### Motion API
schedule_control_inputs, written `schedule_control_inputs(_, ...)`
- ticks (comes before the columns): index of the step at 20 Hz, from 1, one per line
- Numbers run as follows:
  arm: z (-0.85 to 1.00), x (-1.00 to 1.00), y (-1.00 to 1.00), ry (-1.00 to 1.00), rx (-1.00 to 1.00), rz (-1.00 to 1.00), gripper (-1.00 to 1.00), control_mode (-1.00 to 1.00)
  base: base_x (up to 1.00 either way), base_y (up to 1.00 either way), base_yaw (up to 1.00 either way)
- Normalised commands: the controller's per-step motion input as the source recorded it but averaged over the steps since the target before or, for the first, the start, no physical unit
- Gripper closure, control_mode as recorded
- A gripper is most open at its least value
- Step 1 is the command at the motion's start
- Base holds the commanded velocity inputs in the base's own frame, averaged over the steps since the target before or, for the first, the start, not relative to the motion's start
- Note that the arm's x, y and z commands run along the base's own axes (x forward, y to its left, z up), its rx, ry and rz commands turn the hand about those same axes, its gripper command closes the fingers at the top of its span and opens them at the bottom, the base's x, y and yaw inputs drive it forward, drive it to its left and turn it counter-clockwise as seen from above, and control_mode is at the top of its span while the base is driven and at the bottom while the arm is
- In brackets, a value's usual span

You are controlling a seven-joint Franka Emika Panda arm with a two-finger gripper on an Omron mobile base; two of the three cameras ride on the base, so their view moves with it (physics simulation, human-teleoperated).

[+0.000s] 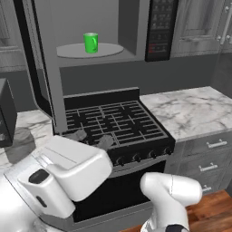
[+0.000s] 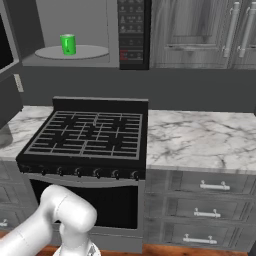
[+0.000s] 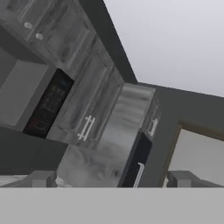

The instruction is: Pick the mug from the counter and place it inside the microwave. Then close the microwave.

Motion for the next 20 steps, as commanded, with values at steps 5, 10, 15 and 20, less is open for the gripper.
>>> schedule_control_inputs(5, -0.09, 0.11, 0.11, 0.00, 0.00, -0.14, -1.00, -1.00, 0.00, 0.00, 0.00)
schedule_control_inputs(10, -0.09, 0.09, 0.24, 0.00, 0.00, 0.00, -1.00, -1.00, 0.00, 0.00, 0.00)
schedule_control_inputs(15, -0.04, 0.35, 0.32, 0.00, 0.00, 0.00, -1.00, -1.00, 0.00, 0.00, 0.00)
schedule_control_inputs(20, 0.00, 0.51, 0.36, 0.00, 0.00, 0.00, -1.00, -1.00, 0.00, 0.00, 0.00)
